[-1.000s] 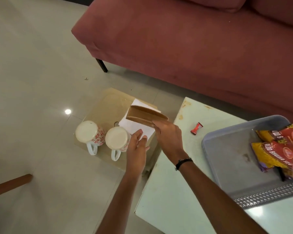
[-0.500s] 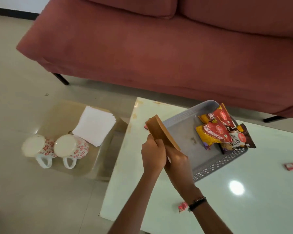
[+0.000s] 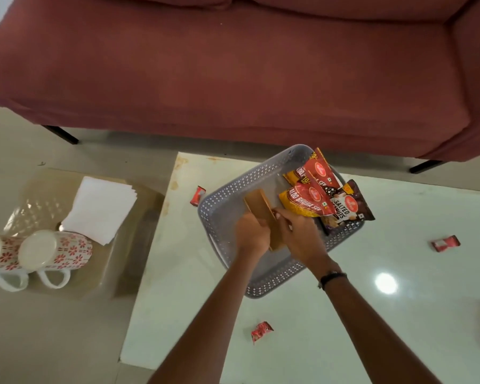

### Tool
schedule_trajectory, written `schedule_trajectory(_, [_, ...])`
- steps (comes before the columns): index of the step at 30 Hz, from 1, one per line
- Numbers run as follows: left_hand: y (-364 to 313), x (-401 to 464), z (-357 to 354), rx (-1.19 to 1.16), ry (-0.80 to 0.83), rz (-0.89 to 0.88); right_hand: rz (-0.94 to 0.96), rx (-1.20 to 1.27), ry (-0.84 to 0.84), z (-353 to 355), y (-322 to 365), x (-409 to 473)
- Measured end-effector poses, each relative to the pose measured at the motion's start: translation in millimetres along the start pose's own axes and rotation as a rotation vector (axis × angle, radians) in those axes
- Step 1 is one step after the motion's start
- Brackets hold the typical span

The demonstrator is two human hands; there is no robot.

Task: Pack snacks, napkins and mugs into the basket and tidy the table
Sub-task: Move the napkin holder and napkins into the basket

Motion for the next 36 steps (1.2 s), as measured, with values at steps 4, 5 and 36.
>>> schedule_trajectory(4, [3.6,17.0,-13.0,0.048,-0.026,0.022,0.019,0.042,0.142,-16.2,-10.4,19.7])
schedule_trajectory(5, [4.7,18.8,-16.3,0.059,-0.025,0.022,0.033,0.028,0.177,-20.1,-11.4,21.7])
schedule_trajectory(36, [123.6,35.5,165.4,-0.451,-0.497,0.108,0.165,0.059,0.192,-113.8,180.5,44.4])
Point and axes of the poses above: each hand's wrist, its own x-axis towards the middle knuckle, its own z-axis out of the back of the hand, y = z × x, the point moved 7 cm from there along x, towards the middle knuckle, and after that the axes turned 8 degrees about -y, right-handed, at the moved point
